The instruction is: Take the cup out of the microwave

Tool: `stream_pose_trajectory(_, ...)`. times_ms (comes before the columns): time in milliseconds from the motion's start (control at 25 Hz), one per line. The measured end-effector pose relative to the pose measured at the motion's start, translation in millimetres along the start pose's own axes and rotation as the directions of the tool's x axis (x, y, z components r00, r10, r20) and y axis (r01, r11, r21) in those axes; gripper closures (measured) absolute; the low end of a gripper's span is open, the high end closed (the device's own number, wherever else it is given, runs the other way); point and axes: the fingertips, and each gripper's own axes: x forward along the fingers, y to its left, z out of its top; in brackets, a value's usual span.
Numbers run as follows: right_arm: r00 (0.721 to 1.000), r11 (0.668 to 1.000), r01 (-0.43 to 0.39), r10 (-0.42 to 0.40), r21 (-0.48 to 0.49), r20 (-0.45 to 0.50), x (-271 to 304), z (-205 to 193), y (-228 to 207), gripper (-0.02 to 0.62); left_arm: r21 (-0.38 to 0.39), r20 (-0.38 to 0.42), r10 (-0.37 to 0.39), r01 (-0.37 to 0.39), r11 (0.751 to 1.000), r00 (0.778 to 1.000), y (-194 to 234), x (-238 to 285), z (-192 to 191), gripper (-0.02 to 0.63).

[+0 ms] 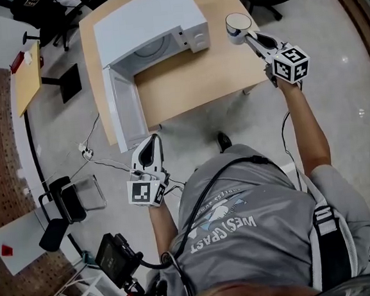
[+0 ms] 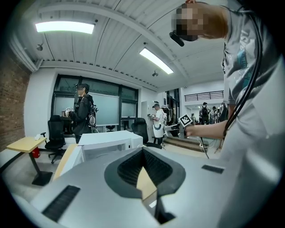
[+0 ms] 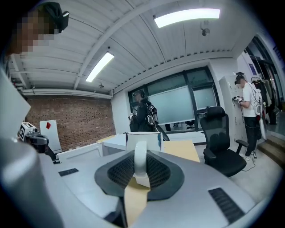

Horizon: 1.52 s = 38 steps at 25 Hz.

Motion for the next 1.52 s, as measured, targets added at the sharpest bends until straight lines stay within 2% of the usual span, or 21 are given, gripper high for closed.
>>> stream_pose_trajectory(880,0.999,0.999,0.032,-0.032,0.015,-0.024,108,-40,-68,0.528,-0.009,-0.101,-0.021,0.020,1.000,0.995,16,39,-14,0.563)
stream_pose_trajectory(1120,0.996,0.999,0.033,-0.031,0.021,-0.078,149,-80,-102,0.528,-0.019,-0.178,0.011,-0.015,1.000,0.984,21,65,-39,0.563)
stream_pose_trajectory(1320,0.991,0.996,0.088,-0.086,0.019,-0.103,159,-84,-108,0.528,-0.010,-0.140,-0.047,0.046,0.999,0.989,31,66,-34,0.563)
stream_pose_trajectory(1520,0.987,0.995,0.095,-0.089,0.042,-0.135,198,-123,-128,0.528,-0.033,-0.191,-0.039,0.034,0.999,0.981,43,78,-55,0.563)
